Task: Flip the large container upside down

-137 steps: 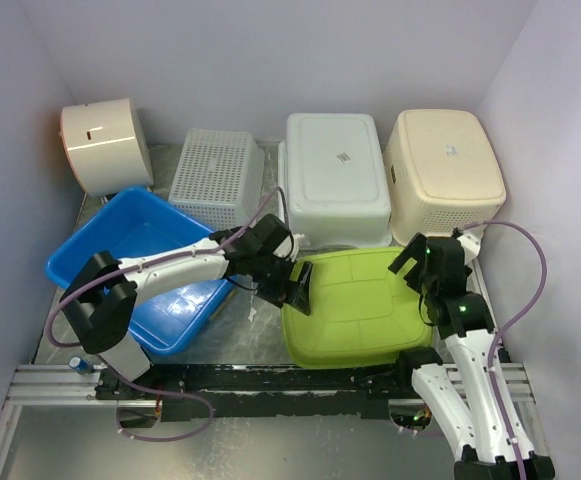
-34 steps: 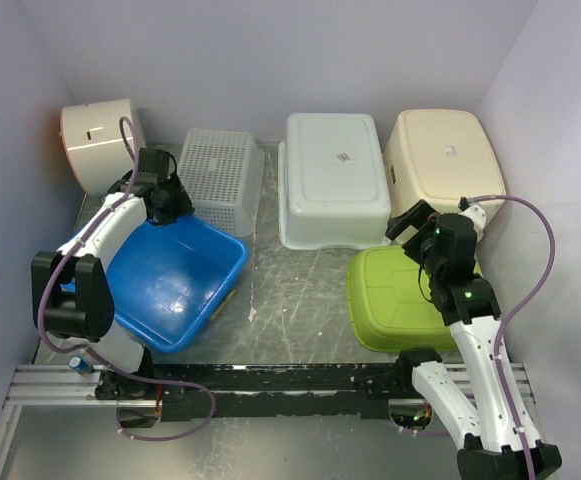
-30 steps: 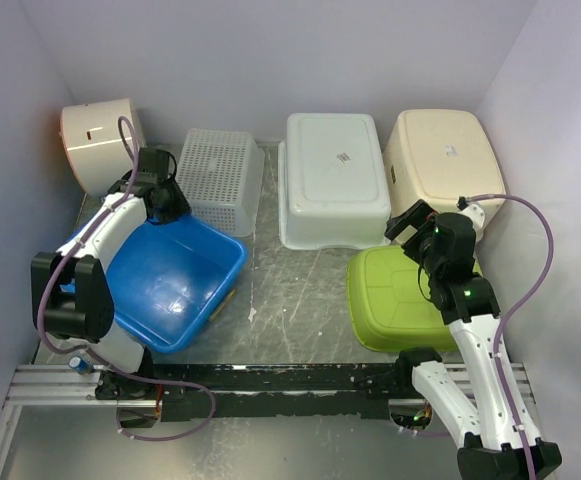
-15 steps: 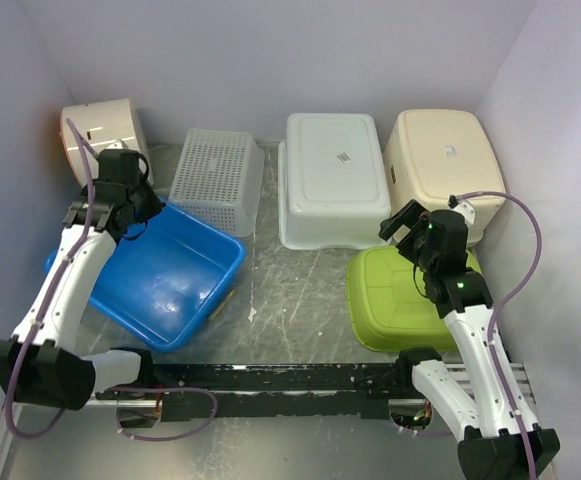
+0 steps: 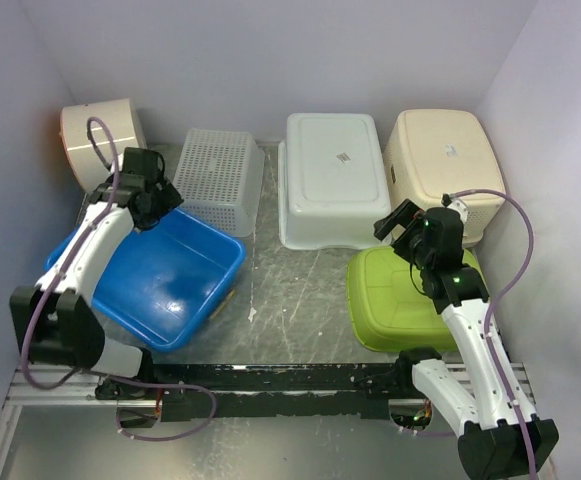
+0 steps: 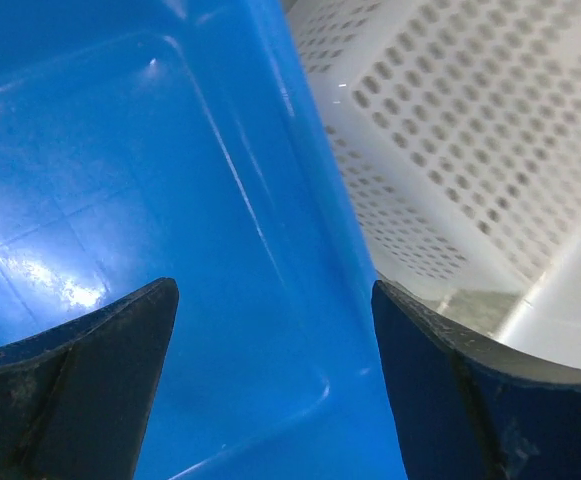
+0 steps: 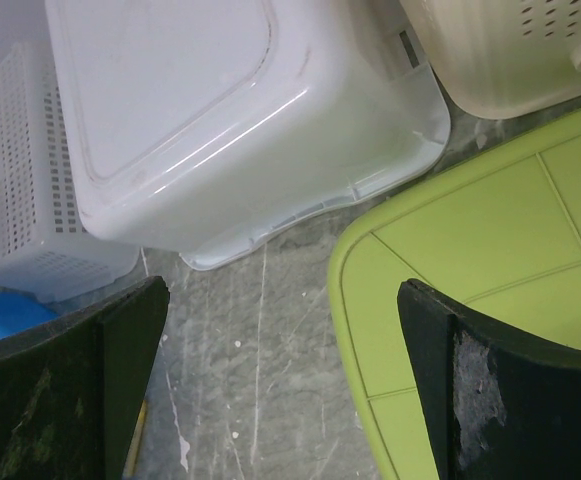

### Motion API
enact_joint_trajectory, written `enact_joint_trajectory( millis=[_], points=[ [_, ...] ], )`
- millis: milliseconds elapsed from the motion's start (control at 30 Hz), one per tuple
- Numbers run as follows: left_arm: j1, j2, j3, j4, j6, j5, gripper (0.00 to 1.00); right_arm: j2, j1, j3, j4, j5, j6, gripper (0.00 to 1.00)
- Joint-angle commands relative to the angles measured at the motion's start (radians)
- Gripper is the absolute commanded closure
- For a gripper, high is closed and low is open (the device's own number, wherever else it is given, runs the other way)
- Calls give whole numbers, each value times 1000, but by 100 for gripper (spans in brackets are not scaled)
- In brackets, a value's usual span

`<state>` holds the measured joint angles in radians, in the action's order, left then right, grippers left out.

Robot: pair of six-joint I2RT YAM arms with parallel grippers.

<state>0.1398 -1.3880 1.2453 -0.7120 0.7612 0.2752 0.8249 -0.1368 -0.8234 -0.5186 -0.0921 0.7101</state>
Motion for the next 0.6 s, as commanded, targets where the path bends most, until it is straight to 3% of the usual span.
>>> enact_joint_trajectory(
  millis=[0,567],
  points=[
    [-4,-110,29,-13,117,73,12,-30,-3,4,0,-4,0,0],
    [64,-175,-1,101,164,121,16,-19,-2,13,-2,11,9,0]
  ],
)
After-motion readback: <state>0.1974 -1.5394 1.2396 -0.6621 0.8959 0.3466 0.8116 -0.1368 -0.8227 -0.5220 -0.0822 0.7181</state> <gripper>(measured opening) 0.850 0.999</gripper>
